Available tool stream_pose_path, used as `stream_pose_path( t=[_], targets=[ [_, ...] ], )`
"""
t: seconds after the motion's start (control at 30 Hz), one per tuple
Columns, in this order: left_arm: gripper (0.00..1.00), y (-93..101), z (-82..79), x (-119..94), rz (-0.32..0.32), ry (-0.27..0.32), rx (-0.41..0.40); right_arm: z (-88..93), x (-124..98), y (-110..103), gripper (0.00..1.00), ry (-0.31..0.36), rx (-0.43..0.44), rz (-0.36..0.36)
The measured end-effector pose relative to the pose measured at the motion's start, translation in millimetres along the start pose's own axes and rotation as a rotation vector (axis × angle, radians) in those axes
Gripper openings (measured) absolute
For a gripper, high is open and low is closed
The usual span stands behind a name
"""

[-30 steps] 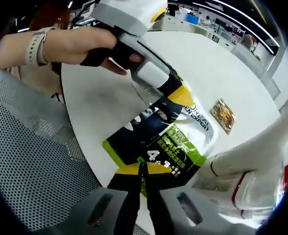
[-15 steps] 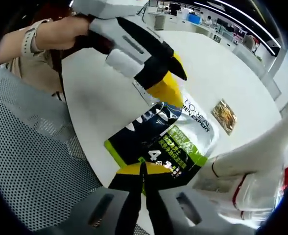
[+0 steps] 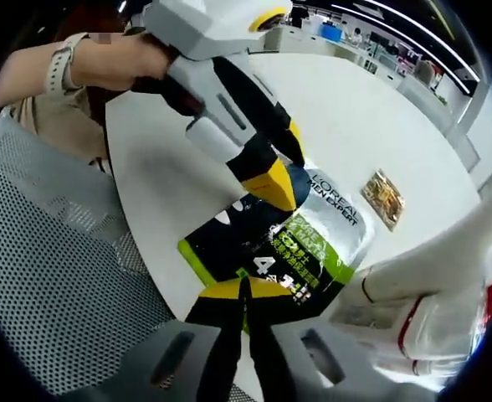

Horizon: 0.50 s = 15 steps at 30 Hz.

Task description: Arrange the skincare products in the storage area until every visible bottle or jar stands upright without overlapping.

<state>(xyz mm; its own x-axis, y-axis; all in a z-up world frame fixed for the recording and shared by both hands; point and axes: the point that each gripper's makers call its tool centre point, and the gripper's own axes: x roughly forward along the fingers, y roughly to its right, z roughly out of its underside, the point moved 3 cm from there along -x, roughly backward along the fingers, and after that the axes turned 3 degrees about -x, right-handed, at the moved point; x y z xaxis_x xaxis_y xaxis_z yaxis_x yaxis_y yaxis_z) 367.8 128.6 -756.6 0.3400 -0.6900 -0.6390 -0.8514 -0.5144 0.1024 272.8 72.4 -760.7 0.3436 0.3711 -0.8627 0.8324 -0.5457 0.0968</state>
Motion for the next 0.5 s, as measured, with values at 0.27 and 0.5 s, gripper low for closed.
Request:
stream_pose_path(
  t=[0.27, 0.5],
  targets=[
    [0.34, -2.0, 2.3, -3.8, -0.026, -0.055, -0.007, 0.3, 0.1, -0.3, 0.02, -0.002, -0.003, 0.002],
    [0.45, 6.7, -5.4, -24.6, -0.039, -0.026, -0.085, 0.0, 0.4, -1.5, 0.02, -0.02, -0.041, 0.007]
  ],
)
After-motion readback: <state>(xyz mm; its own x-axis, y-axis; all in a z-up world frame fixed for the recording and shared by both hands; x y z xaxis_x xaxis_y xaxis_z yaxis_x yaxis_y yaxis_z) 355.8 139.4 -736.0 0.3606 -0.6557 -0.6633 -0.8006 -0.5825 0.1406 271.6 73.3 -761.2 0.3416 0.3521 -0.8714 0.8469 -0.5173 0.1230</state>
